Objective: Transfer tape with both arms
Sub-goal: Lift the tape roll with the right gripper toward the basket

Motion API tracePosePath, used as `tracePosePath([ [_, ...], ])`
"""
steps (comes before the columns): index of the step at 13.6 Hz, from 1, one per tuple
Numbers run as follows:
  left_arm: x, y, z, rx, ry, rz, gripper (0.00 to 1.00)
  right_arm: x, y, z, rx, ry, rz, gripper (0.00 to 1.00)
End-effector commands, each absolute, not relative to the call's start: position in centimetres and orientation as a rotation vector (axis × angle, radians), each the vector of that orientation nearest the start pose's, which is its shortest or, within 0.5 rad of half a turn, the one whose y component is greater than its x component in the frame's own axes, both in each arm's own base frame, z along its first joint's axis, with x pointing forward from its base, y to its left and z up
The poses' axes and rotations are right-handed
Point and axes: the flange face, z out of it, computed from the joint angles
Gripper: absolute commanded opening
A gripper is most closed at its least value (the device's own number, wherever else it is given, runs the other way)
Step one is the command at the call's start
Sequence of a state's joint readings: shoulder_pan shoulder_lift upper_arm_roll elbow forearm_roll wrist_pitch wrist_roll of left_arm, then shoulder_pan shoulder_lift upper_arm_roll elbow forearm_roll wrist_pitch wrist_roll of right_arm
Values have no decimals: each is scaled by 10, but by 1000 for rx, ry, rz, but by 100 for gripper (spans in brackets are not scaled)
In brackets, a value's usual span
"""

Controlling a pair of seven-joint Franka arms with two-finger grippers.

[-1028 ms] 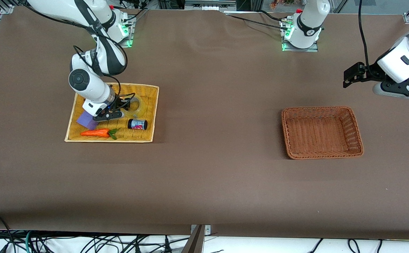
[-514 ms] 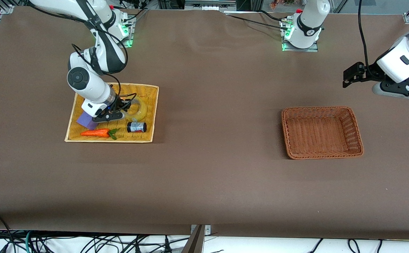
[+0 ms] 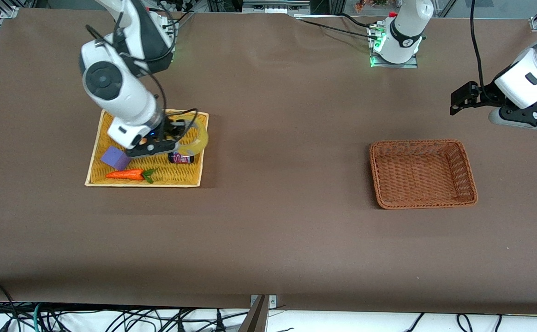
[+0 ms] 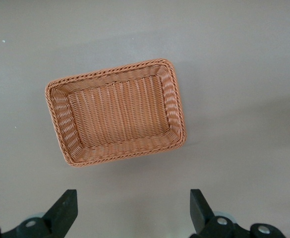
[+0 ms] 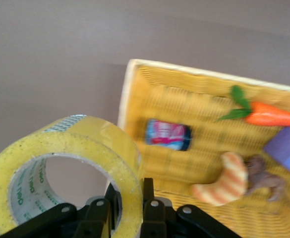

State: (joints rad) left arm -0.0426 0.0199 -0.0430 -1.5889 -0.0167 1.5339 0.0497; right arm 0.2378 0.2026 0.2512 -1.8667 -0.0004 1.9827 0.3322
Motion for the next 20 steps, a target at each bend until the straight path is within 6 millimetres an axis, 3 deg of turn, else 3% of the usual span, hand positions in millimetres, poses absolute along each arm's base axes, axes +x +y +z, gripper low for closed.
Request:
tracePosePath([
  [1, 556, -50, 608, -3163, 219, 113, 100, 526, 348, 384, -3126, -98, 187, 0],
  [4, 556, -49, 608, -3163, 222, 115, 100, 501, 447, 354, -3104, 46, 171, 0],
  [8, 557, -48, 608, -3163, 217, 110, 100, 485, 542, 300, -3080, 208, 94, 0],
  [10, 561, -46, 600, -3166, 212, 134, 100, 467, 577, 272, -3099, 289, 40, 0],
  [14, 561, -45, 598, -3167, 205, 139, 100, 439, 607, 231, -3061, 383, -27, 0],
  [17, 562, -45, 597, -3167, 195, 142, 100, 433, 612, 219, -3053, 405, -54, 0],
  [18, 562, -45, 597, -3167, 195, 142, 100, 434, 611, 220, -3051, 406, -54, 13],
  [19, 562, -45, 598, -3167, 195, 139, 100, 435, 610, 220, -3052, 409, -57, 36],
  [20, 562, -45, 597, -3167, 195, 142, 100, 435, 611, 220, -3051, 407, -56, 66],
])
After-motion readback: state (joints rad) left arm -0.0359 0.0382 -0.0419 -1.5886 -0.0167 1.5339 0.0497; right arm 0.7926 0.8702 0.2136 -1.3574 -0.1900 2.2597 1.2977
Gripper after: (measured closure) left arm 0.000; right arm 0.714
